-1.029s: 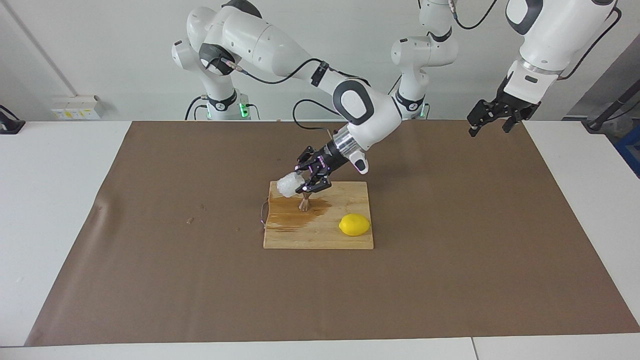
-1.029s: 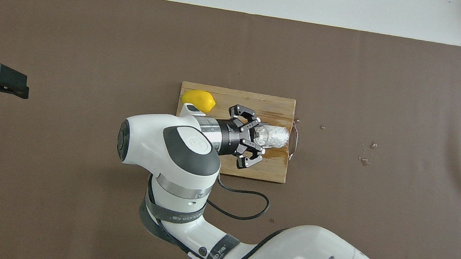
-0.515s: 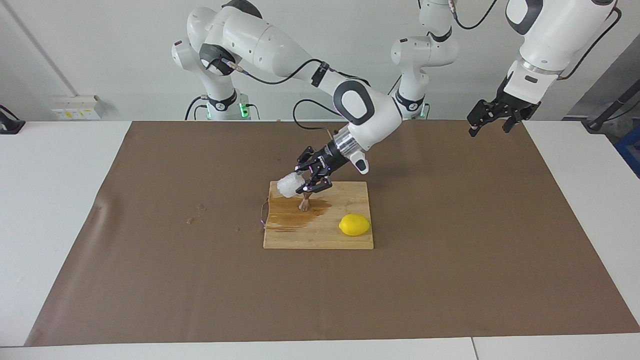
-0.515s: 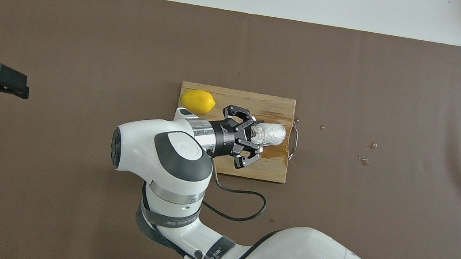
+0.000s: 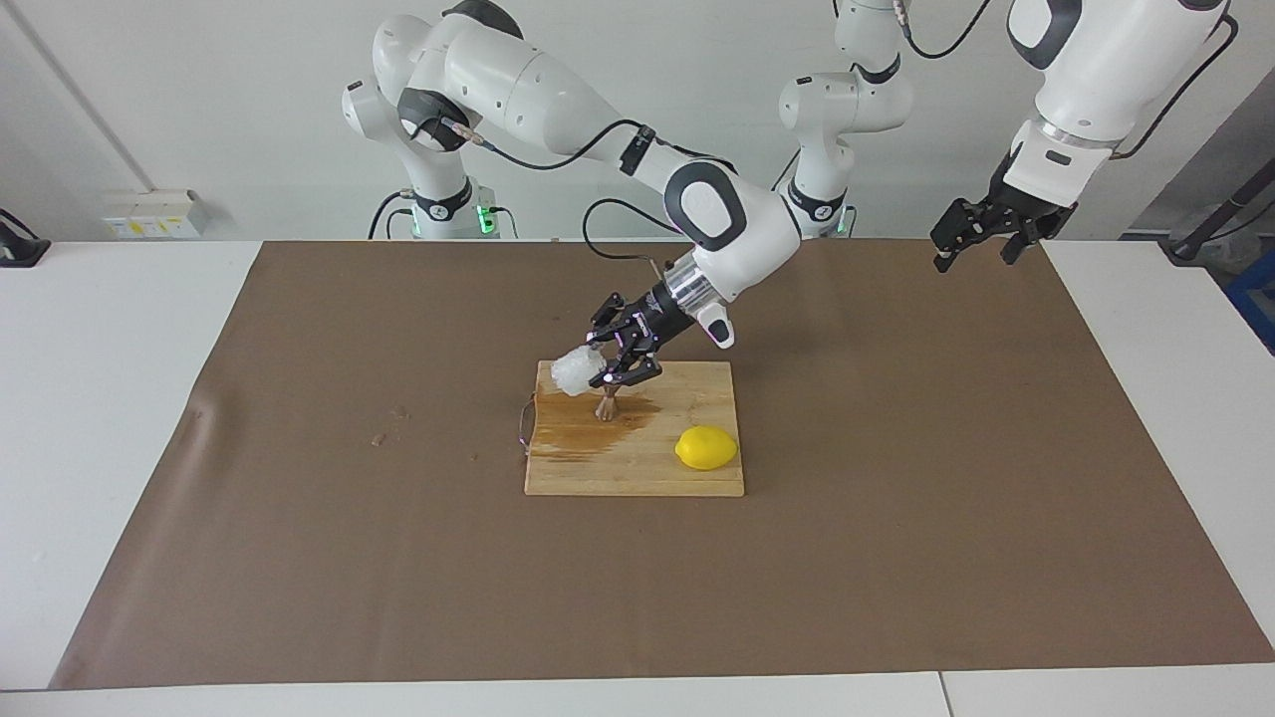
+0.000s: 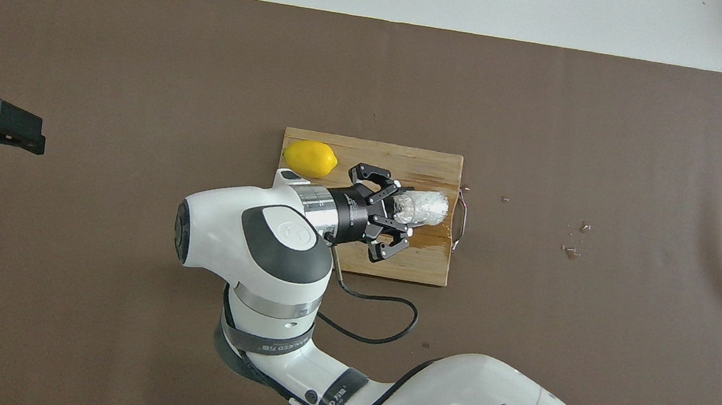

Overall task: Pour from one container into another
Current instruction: 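Hold the white cup inverted over the steel cup with the right gripper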

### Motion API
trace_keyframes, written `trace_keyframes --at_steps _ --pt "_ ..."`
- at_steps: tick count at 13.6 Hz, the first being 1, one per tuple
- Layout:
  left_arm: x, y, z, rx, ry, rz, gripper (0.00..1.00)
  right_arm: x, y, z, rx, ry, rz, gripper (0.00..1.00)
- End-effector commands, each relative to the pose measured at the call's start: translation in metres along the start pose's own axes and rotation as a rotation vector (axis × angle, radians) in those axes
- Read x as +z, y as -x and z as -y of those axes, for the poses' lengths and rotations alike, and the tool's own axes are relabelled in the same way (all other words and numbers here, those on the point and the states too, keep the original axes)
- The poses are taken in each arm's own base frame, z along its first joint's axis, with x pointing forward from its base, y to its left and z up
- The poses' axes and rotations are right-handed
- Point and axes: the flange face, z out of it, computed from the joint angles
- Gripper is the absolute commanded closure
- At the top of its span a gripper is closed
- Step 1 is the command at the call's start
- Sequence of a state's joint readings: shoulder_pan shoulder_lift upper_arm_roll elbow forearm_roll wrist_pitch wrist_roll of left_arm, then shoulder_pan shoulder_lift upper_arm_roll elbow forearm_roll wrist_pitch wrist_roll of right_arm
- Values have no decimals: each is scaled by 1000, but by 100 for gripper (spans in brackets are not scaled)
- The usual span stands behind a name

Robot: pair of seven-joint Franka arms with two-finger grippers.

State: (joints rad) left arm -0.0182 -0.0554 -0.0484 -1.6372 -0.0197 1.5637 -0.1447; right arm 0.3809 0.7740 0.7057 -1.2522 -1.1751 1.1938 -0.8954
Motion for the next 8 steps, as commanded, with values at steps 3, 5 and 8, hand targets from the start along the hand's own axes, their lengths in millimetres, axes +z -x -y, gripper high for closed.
trace_keyframes --at_steps 3,5,8 --pt "0 2 3 -8 9 1 0 4 8 -5 -12 -10 8 100" --pt "1 2 3 -8 9 3 0 5 19 -6 4 -13 2 100" --pt "0 2 3 -8 9 1 0 7 38 -8 27 -16 -15 100"
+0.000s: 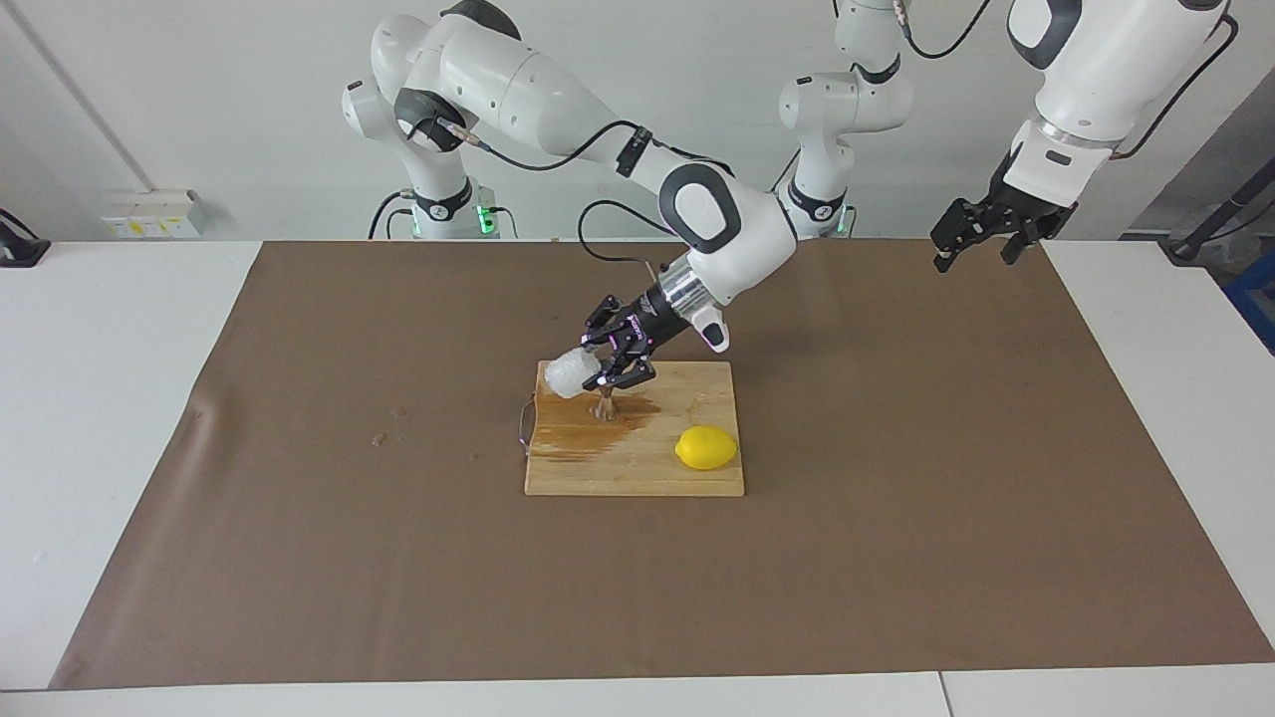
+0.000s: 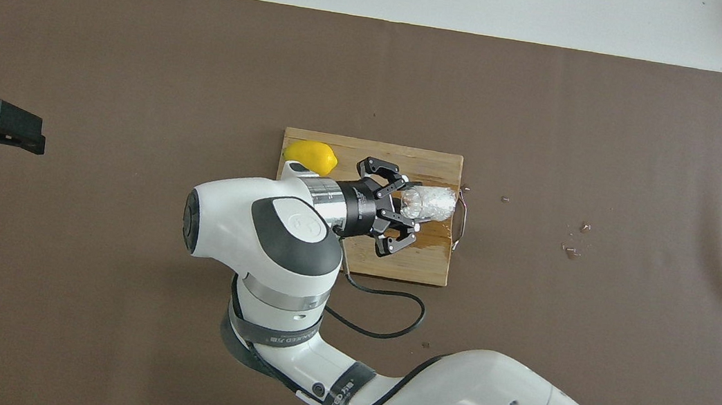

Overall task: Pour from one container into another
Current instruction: 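Hold the white cup inverted over the steel cup with the right gripper, then turn the white cup upright and carry it away from the board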

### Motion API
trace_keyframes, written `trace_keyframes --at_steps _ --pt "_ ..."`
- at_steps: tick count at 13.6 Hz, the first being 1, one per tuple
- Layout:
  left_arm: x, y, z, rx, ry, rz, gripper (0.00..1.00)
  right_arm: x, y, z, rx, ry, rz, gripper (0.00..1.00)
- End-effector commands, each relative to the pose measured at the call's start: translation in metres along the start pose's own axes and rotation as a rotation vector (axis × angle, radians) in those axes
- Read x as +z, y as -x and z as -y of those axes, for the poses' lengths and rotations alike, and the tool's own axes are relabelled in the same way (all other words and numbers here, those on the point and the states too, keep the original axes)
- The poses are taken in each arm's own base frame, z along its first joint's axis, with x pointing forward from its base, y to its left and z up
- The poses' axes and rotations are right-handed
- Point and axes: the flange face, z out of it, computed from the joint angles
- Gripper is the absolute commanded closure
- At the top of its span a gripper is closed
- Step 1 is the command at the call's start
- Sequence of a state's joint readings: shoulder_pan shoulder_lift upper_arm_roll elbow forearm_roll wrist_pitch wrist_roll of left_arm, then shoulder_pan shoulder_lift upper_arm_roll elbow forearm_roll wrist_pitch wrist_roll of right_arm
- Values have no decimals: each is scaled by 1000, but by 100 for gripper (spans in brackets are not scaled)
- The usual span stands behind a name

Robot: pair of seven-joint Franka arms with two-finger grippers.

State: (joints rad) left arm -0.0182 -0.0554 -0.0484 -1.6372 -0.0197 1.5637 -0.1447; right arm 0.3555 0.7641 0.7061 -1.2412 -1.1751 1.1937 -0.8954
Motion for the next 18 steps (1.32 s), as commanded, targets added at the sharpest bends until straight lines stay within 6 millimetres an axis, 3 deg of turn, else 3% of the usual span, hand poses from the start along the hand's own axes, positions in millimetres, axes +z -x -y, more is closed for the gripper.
trace_keyframes --at_steps 1,6,11,15,18 --pt "0 2 3 -8 9 1 0 -1 23 -1 0 -6 -17 100" --pt "0 2 3 -8 9 1 0 7 79 -11 98 -40 -193 100" --pt "0 2 3 -8 9 2 0 35 149 -22 340 -123 -383 100" --pt "0 3 2 -6 9 2 0 76 210 -34 545 -190 -569 100" --pt "1 2 3 -8 9 3 0 113 241 -29 659 -230 -651 100"
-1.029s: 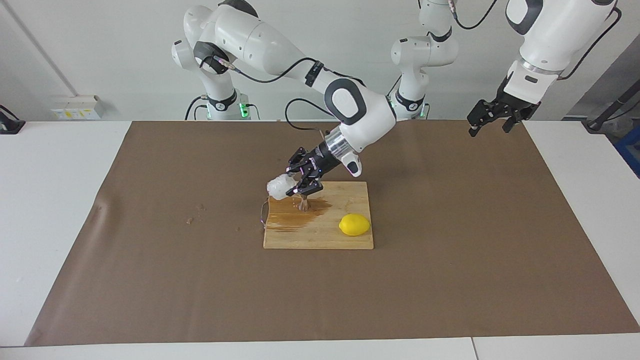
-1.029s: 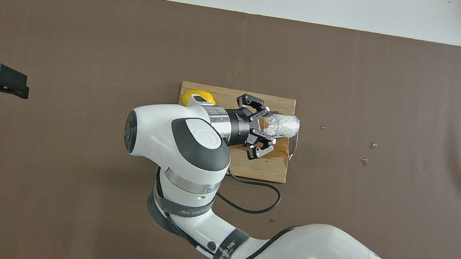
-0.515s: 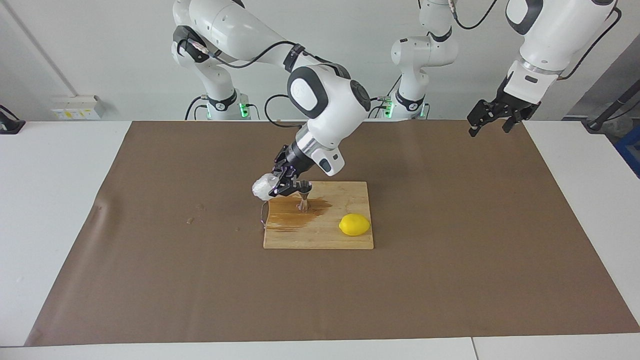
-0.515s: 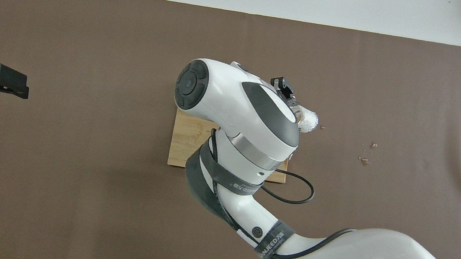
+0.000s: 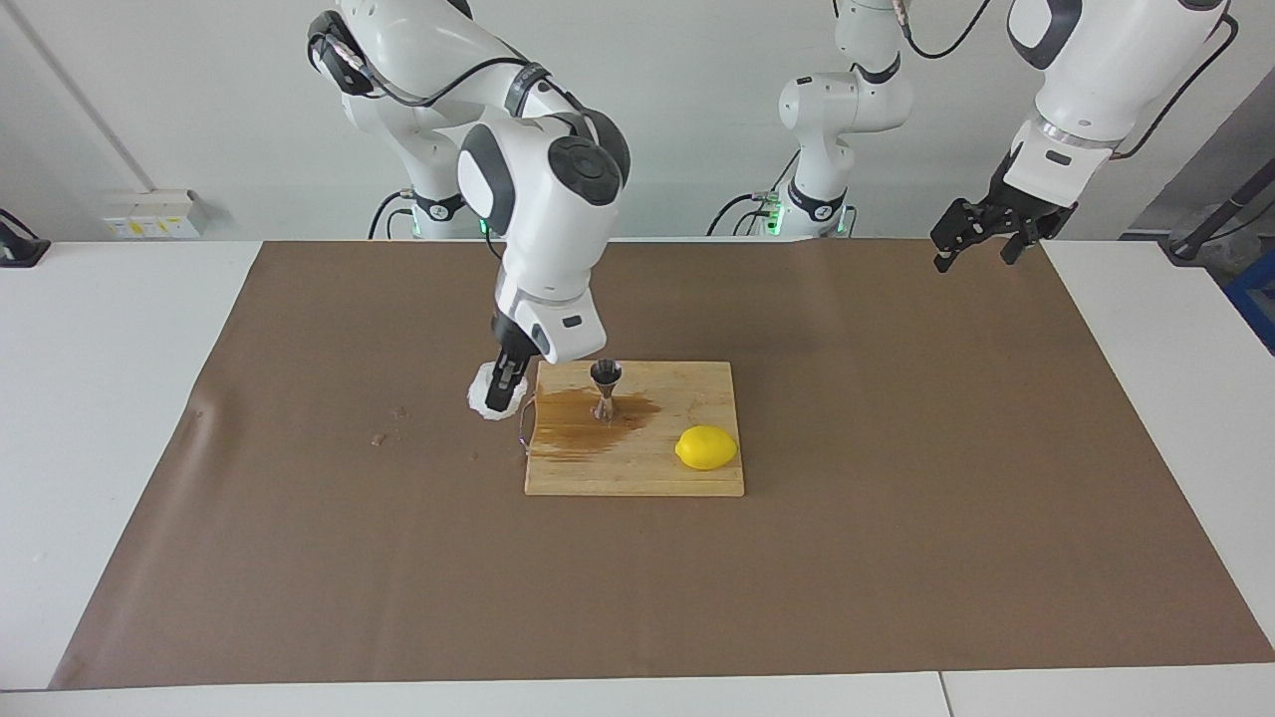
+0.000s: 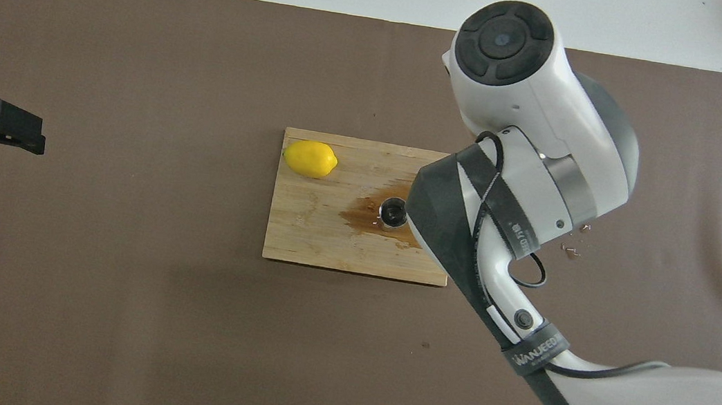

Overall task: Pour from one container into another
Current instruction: 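Turn the white cup upright and carry it away from the board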

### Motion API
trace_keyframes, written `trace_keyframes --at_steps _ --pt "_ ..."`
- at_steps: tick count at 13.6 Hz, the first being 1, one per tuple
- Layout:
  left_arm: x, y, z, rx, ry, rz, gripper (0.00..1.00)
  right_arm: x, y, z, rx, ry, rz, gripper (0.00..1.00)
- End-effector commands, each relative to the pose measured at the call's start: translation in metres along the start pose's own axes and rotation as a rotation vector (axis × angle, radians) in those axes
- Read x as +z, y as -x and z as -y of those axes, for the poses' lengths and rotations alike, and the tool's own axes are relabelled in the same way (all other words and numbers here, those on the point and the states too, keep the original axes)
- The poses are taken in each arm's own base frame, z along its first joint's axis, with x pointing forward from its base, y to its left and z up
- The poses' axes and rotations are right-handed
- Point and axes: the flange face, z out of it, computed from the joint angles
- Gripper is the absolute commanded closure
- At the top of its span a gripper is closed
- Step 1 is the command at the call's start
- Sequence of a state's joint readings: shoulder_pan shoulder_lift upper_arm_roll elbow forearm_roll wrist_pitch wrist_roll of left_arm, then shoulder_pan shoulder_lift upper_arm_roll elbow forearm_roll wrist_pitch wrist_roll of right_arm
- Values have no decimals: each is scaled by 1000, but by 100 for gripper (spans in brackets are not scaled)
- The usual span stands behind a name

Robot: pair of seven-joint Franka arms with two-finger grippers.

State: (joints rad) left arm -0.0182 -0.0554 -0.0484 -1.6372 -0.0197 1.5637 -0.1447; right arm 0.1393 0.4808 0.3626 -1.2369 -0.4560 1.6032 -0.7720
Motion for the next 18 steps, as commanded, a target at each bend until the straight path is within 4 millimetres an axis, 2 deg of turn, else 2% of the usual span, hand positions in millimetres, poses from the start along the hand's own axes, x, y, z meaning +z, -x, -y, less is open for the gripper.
trace_keyframes --at_steps 1,4,10,12,14,18 --pt "1 2 3 -8 9 3 0 18 38 -7 111 -28 -72 100" --pt "1 2 3 -8 9 3 0 47 79 -6 195 -6 -148 100" --pt "0 2 3 -8 9 1 0 99 158 -22 356 -34 -295 100" --pt "0 2 3 -8 9 1 0 124 190 -20 406 -54 -352 100" --pt "1 2 3 -8 9 3 0 144 209 -10 457 -68 -385 100" --pt "0 2 3 -8 9 2 0 186 216 12 543 -93 -432 100"
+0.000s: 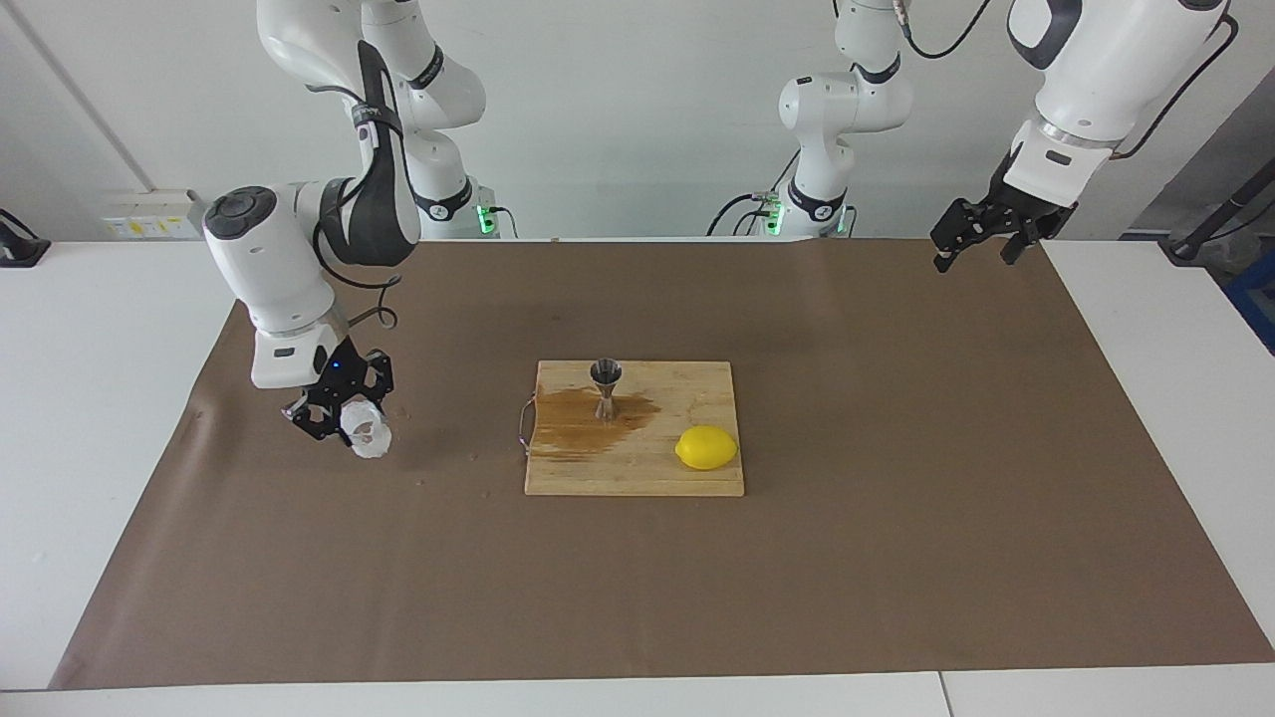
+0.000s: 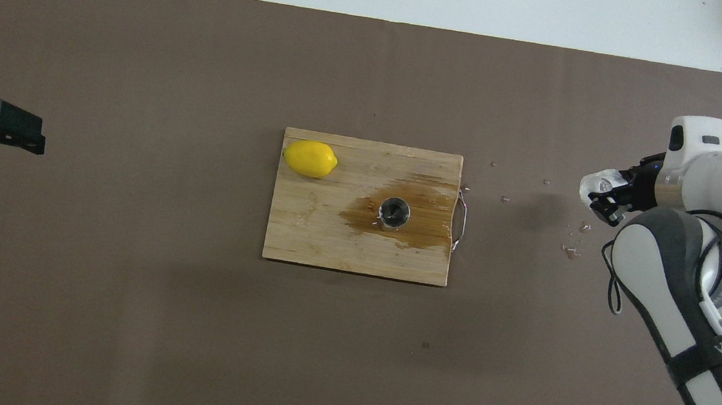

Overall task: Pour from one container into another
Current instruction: 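Lower the white cup onto the table beside the board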

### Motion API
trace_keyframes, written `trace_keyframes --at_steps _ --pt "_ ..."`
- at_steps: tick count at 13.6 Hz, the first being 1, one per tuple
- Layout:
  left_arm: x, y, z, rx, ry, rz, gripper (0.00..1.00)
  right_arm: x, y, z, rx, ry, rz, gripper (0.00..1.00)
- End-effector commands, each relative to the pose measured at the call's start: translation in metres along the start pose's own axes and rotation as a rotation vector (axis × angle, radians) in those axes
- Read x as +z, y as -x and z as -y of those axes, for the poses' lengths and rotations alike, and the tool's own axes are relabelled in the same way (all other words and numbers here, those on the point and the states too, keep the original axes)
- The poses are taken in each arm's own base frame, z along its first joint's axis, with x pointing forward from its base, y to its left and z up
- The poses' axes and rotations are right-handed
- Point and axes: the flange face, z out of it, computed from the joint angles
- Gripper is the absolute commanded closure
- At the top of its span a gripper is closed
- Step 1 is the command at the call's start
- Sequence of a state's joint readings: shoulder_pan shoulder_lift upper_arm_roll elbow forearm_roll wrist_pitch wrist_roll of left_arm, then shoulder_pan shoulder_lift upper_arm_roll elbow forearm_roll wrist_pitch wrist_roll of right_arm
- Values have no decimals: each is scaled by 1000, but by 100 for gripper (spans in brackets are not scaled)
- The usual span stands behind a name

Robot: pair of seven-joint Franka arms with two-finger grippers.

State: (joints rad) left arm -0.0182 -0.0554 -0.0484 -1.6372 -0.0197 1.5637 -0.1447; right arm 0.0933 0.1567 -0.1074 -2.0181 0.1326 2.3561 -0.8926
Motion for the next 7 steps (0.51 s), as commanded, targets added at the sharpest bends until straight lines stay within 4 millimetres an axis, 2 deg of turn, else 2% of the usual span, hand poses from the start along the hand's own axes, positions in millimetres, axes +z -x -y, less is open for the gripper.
trace_keyframes --at_steps 1,7 --pt "1 2 2 -6 8 3 0 17 24 12 34 -4 -61 100" --pt "1 2 3 -8 9 3 0 45 50 20 48 -5 -35 100"
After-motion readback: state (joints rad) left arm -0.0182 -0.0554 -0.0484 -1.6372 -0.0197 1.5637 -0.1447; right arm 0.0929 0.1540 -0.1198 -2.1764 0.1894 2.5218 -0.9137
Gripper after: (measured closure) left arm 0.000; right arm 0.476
